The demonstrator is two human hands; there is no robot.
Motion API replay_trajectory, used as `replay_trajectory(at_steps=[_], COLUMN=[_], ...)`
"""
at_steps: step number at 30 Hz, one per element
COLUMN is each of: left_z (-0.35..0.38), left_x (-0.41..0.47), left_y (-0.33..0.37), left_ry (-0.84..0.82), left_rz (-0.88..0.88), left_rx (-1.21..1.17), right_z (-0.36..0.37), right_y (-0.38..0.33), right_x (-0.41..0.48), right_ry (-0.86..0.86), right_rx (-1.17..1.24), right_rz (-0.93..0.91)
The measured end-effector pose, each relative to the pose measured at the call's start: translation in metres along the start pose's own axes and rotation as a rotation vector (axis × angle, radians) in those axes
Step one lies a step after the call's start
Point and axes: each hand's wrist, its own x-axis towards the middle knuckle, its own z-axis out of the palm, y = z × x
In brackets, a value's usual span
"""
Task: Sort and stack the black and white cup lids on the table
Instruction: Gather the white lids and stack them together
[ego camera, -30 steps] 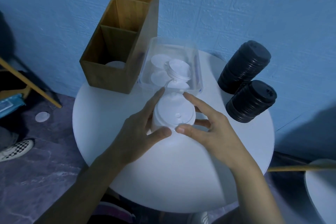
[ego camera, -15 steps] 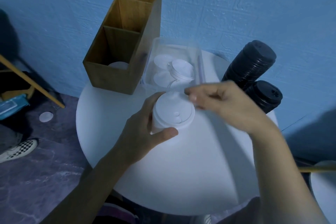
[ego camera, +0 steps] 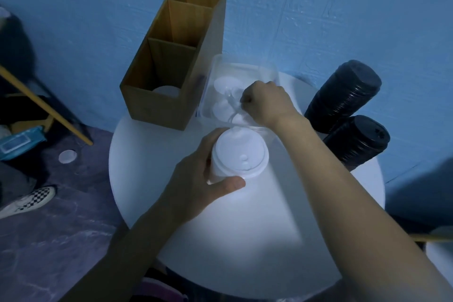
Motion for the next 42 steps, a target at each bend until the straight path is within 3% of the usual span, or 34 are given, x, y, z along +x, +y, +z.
replay_trajectory(at_steps=[6, 9, 15, 19, 25, 28, 37, 42], left_z=[-0.001, 0.000, 0.000, -0.001, -0.001, -0.001, -0.002, -0.002], left_x=[0.000, -0.001, 0.000, -0.001, -0.001, -0.001, -0.002, -0.003], left_y=[0.001, 0.000, 0.000, 0.001, 0.003, 0.003, 0.004, 0.004], left_ry=[-0.011, -0.003, 0.002, -0.013, -0.018, -0.022, -0.022, -0.012], left_rz=[-0.016, -0.017, -0.004, -0.023, -0.032, -0.047, -0.056, -0.027], left_rx=[-0.020, -0.004, -0.004, -0.028, -0.018, -0.030, -0.008, 0.004], right_z=[-0.023, -0.025, -0.032, -0.040, -0.046, -0.042, -0.021, -0.016], right_y=[0.011, 0.015, 0.014, 0.013, 0.023, 0.028, 0.035, 0.029], right_x=[-0.025, -0.034, -0.054, -0.076, -0.106, -0.118, -0.152, -0.166], right_ry=[0.033, -0.030, 0.018, 0.084, 0.049, 0.038, 0.043, 0.017], right_rx=[0.448, 0.671, 0.853, 1.134, 1.419, 1.450, 1.237, 1.273], right_rz=[-0.060, -0.072, -0.042, -0.024, 0.042, 0.081, 0.088, 0.084])
